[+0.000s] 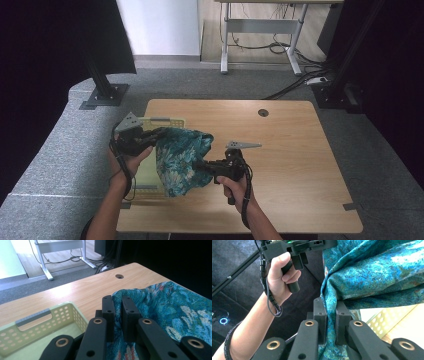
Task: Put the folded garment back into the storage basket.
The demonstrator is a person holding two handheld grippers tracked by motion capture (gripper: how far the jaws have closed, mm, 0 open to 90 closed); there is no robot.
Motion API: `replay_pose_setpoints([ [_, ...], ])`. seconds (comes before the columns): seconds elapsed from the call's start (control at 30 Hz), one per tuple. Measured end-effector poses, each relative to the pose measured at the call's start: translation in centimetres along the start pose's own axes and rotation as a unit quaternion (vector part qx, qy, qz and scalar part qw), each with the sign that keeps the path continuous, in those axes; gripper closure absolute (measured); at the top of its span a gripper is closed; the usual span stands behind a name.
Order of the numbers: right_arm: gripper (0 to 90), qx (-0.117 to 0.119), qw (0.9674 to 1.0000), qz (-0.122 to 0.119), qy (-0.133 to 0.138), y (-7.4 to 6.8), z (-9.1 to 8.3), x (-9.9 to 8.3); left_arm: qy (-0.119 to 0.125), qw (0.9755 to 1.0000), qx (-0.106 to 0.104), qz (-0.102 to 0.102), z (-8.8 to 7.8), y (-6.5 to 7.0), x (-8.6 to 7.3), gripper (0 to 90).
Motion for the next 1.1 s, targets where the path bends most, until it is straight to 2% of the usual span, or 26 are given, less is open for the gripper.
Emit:
replay_pose_setpoints([
  [0.6, 82.2, -0.003, 0.9999, 0.002, -0.013, 0.5, 2.3, -0.4, 0.003, 1.0000, 0.007, -0.005, -0.9, -1.6, -0.6, 82.6],
  [1.1, 82.2, -0.003, 0.9999, 0.007, -0.014, 1.1, 3.4, -0.7, 0.002, 0.9999, 0.013, -0.002, -1.2, -2.2, -0.6, 82.6],
])
Point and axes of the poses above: each handheld gripper's, and its own axes: z roughly forward along the jaws, x roughly out of its top, y roughly to its right, the point moved 2 cm from there along z, roughly forward along the jaws, and after that the axes turned 11 degrees about y, right-handed, at the moved point
